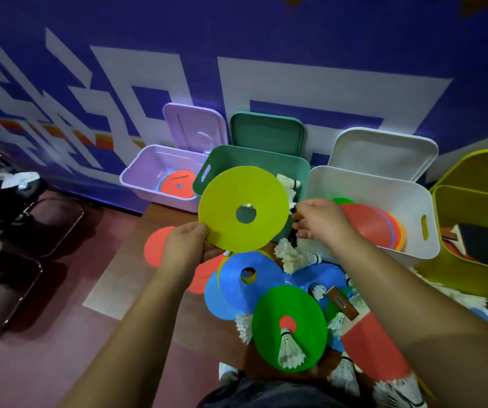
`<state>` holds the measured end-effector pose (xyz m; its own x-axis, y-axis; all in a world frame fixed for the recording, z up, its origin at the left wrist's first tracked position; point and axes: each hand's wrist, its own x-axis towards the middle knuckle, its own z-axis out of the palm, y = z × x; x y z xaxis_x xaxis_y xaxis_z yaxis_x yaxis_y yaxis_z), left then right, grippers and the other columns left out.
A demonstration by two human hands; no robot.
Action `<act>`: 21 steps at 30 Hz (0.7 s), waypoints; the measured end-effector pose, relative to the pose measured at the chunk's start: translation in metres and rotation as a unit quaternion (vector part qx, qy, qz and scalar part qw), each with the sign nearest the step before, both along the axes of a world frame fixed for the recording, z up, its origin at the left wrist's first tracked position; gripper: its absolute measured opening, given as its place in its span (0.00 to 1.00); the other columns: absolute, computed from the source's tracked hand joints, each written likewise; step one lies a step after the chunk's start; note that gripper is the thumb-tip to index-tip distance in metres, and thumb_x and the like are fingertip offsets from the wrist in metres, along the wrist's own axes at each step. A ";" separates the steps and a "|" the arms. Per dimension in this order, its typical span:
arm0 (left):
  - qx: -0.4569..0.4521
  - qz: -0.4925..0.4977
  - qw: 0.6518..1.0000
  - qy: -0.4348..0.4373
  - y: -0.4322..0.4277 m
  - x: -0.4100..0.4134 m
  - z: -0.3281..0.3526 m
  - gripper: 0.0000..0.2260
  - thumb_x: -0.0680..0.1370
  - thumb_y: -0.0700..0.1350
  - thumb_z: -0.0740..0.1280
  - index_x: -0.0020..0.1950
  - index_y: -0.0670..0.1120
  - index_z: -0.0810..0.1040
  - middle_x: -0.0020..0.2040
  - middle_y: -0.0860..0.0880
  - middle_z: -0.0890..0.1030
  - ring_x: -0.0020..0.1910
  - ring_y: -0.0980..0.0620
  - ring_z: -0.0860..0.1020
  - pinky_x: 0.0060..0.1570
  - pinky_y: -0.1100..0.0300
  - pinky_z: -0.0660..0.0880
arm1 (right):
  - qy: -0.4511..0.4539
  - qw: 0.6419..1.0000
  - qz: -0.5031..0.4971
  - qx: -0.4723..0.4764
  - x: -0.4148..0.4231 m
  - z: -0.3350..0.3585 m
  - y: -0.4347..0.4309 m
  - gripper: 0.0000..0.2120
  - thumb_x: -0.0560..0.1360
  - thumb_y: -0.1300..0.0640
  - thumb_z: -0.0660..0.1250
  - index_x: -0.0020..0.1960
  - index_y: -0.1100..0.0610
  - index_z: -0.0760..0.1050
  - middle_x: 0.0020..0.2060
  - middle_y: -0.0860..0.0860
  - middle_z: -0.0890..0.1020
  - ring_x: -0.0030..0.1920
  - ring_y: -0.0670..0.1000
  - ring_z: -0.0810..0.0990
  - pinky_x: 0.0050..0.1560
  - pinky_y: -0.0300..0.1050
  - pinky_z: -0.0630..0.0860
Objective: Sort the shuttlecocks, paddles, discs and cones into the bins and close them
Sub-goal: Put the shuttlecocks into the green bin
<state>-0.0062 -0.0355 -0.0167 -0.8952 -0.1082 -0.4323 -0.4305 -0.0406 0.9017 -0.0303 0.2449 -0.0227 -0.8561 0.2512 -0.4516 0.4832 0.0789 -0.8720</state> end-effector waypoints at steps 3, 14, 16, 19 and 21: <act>-0.003 -0.022 1.000 -0.003 0.013 -0.013 -0.001 0.07 0.82 0.35 0.63 0.52 0.31 0.78 0.42 0.30 0.82 0.39 0.38 0.85 0.44 0.47 0.86 | -0.005 1.000 -0.022 -0.002 0.013 -0.005 0.009 0.08 0.83 0.59 0.64 0.53 0.61 0.79 0.43 0.57 0.83 0.35 0.52 0.80 0.33 0.46 0.79; 0.070 -0.134 0.989 -0.003 0.135 -0.053 0.024 0.11 0.84 0.47 0.68 0.46 0.41 0.76 0.38 0.39 0.80 0.35 0.45 0.85 0.39 0.53 0.85 | 0.003 0.990 -0.133 0.050 0.070 0.009 0.088 0.08 0.83 0.59 0.62 0.49 0.58 0.79 0.41 0.53 0.82 0.33 0.49 0.80 0.28 0.43 0.76; 0.078 -0.160 0.984 0.006 0.165 -0.057 0.029 0.13 0.84 0.50 0.69 0.47 0.41 0.77 0.38 0.41 0.80 0.36 0.45 0.85 0.40 0.53 0.86 | 0.005 0.985 -0.171 0.033 0.082 0.013 0.102 0.09 0.83 0.59 0.62 0.47 0.58 0.79 0.40 0.53 0.82 0.32 0.50 0.79 0.29 0.43 0.75; 0.067 -0.215 0.974 0.004 0.203 -0.059 0.031 0.18 0.84 0.55 0.67 0.54 0.39 0.79 0.44 0.44 0.86 0.41 0.43 0.87 0.42 0.51 0.85 | 0.005 0.974 -0.226 0.002 0.101 0.018 0.121 0.07 0.84 0.59 0.63 0.51 0.58 0.79 0.41 0.53 0.82 0.32 0.50 0.78 0.27 0.42 0.74; 0.032 -0.244 0.969 -0.008 0.220 -0.058 0.027 0.19 0.85 0.56 0.65 0.60 0.40 0.79 0.52 0.42 0.87 0.43 0.42 0.88 0.42 0.49 0.85 | 0.002 0.971 -0.241 0.000 0.114 0.018 0.132 0.08 0.84 0.58 0.63 0.54 0.59 0.79 0.43 0.54 0.82 0.34 0.50 0.78 0.28 0.43 0.75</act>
